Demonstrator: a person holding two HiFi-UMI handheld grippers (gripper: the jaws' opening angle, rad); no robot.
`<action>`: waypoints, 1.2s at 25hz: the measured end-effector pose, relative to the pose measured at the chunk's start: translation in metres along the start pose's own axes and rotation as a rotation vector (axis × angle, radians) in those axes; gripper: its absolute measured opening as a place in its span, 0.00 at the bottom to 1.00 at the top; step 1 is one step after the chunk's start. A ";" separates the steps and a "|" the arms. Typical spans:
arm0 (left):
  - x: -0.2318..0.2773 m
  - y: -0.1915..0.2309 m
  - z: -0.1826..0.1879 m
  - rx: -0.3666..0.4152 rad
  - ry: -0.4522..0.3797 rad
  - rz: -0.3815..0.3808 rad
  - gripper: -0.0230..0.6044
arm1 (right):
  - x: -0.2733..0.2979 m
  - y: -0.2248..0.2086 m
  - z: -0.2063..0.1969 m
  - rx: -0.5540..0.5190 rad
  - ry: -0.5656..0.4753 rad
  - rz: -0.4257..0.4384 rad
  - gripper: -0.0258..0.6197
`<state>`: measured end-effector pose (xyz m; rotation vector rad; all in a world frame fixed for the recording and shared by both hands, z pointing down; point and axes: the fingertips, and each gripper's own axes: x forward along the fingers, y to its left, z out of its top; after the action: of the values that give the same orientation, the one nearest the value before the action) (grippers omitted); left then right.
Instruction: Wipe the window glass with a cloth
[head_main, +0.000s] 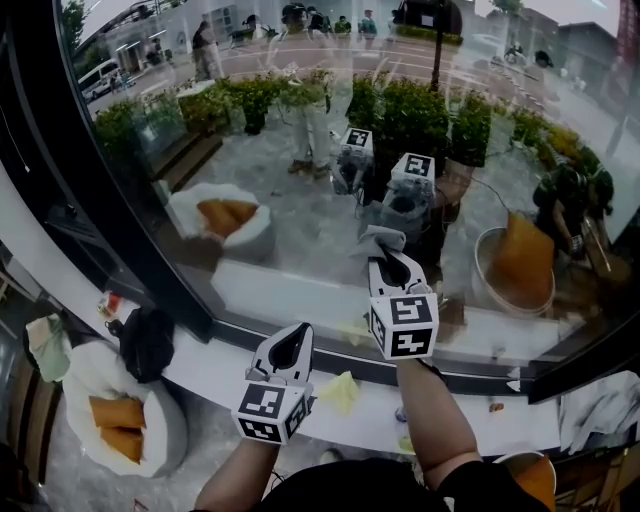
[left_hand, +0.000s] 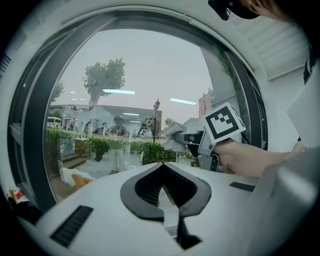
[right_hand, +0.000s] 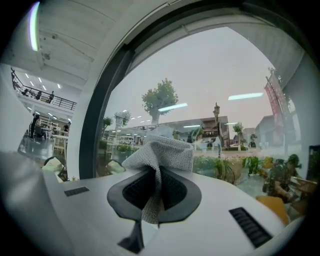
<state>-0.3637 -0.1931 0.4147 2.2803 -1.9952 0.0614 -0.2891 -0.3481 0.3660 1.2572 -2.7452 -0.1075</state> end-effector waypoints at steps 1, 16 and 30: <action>0.000 -0.001 0.001 0.000 -0.003 -0.003 0.05 | -0.002 0.001 0.001 0.000 -0.003 0.001 0.10; 0.022 -0.024 0.014 0.037 -0.043 -0.136 0.05 | -0.024 -0.010 0.051 -0.069 -0.064 -0.069 0.10; 0.031 -0.035 0.025 0.064 -0.043 -0.199 0.05 | -0.022 -0.026 0.067 -0.064 -0.068 -0.124 0.10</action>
<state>-0.3264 -0.2216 0.3907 2.5288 -1.7987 0.0608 -0.2644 -0.3474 0.2950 1.4306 -2.6945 -0.2512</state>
